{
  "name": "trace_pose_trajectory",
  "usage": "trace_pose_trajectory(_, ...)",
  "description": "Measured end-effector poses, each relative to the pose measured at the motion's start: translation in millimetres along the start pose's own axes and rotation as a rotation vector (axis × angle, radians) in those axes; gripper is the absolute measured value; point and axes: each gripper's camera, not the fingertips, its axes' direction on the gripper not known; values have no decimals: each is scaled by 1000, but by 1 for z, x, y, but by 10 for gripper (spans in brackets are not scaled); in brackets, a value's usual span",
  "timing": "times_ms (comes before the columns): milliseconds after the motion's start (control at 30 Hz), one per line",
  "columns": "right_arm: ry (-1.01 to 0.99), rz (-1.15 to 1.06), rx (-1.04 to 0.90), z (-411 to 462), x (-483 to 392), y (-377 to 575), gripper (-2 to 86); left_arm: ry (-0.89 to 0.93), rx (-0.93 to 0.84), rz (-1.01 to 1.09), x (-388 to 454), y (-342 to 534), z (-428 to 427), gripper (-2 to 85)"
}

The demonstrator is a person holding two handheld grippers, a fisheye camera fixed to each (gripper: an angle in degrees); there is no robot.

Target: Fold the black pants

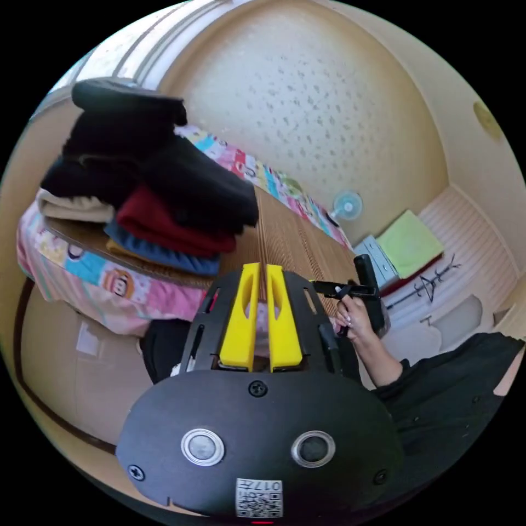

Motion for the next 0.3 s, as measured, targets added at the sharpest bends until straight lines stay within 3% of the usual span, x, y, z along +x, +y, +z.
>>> trace_pose_trajectory(133, 211, 366, 24, -71, 102, 110, 20, 6, -314, -12, 11, 36, 80, -6)
trace_pose_trajectory(167, 239, 480, 110, -108, 130, 151, 19, 47, -413, -8, 17, 42, 102, -8)
trace_pose_trajectory(300, 369, 768, 422, -235, 189, 291, 34, 185, -510, 60, 54, 45, 138, -10)
